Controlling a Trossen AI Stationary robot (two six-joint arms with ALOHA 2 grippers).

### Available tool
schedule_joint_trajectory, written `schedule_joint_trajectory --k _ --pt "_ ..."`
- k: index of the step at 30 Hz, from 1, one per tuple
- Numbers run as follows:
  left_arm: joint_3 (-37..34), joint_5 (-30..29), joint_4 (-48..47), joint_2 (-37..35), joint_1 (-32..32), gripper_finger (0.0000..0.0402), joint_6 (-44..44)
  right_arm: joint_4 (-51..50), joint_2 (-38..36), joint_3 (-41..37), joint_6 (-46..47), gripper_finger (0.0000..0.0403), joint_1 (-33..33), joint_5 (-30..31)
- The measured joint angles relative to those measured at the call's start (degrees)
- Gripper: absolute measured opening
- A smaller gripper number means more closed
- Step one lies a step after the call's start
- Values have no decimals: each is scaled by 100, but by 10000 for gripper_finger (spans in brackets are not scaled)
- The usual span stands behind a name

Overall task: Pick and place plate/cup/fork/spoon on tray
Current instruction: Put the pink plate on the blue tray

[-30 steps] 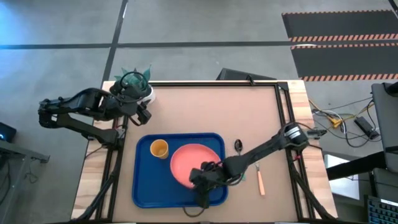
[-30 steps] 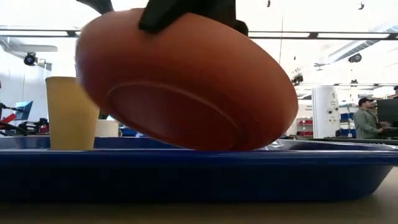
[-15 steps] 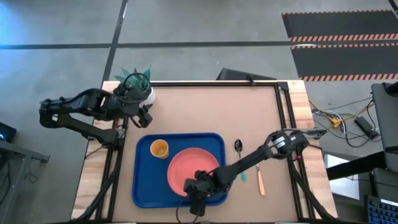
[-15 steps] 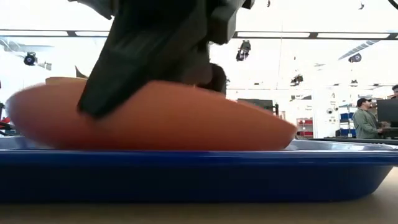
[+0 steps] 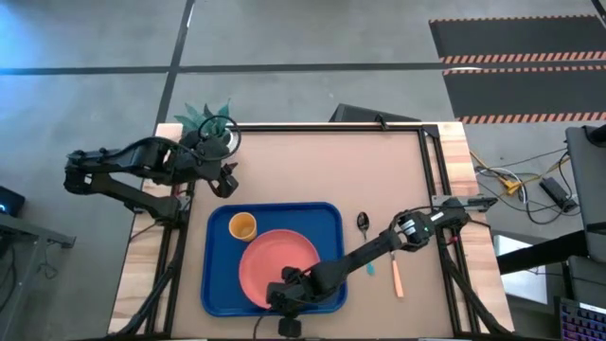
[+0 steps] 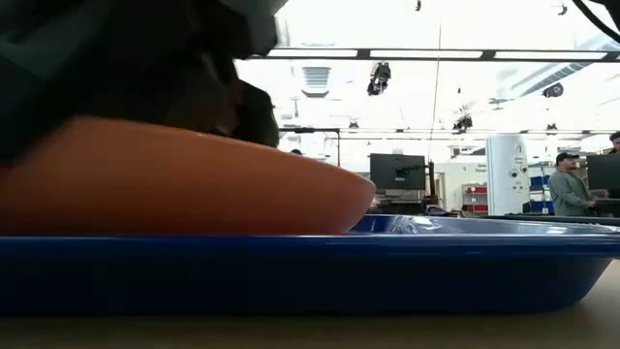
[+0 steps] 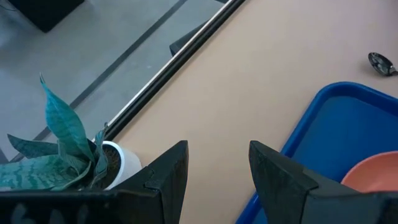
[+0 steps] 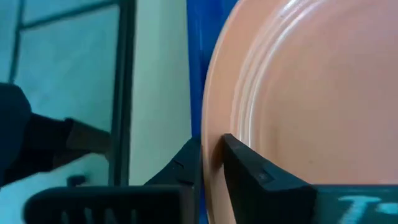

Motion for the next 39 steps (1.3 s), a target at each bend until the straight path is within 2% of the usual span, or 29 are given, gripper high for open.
schedule_joint_trajectory --k 8,13,16,21,26,28,33,39 --pt "0 0 -1 -24 0 154 0 -163 -201 43 80 116 -9 123" --pt "0 8 -1 -22 0 154 -2 -251 -532 56 42 137 26 18" --pt "0 13 1 -13 0 154 -4 -742 -830 56 -189 139 38 358" --pt "0 17 3 -11 0 154 -7 -2274 -1244 59 -352 112 -142 1406" --pt "0 17 25 -11 0 154 -17 -3226 -1331 49 -524 26 -616 1533" --pt "0 17 23 -11 0 154 -17 -3224 -1329 10 -790 15 -847 1426" --pt "0 17 16 -13 -1 154 -17 -2572 -1322 -458 -1399 8 -1546 577" --pt "0 16 -19 -17 0 154 -2 -2319 -1325 -1061 -1746 8 -2264 279"
